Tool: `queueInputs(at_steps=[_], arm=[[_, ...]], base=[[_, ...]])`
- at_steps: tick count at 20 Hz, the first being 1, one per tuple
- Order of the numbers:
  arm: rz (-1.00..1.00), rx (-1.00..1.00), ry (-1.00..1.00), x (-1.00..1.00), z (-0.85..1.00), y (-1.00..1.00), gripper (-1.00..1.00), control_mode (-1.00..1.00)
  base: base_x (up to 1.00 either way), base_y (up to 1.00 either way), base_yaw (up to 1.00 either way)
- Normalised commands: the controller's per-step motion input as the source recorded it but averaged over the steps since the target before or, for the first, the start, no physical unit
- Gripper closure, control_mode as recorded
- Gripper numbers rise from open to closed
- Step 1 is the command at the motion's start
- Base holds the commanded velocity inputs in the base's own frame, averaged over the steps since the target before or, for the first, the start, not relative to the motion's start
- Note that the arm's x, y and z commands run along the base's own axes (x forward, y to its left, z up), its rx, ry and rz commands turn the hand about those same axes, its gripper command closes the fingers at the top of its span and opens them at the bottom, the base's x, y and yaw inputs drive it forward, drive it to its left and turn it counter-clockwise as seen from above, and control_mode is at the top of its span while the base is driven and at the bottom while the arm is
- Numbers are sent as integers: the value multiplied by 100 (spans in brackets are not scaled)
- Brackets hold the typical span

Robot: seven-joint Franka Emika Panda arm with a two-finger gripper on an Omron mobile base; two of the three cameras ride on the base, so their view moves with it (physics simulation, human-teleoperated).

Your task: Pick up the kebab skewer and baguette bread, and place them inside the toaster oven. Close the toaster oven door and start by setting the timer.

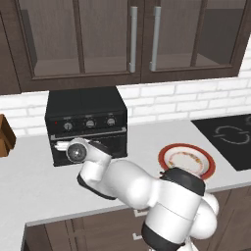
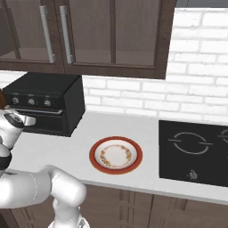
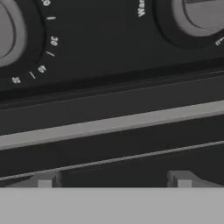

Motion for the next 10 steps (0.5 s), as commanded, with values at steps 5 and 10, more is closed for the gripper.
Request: queueInputs(at_steps=[5, 10], arm=[[0, 0, -7, 21, 0, 0, -100, -100], [0, -1, -5, -49, 8, 1, -100, -100]], base=[[0, 0, 0], [0, 0, 0]])
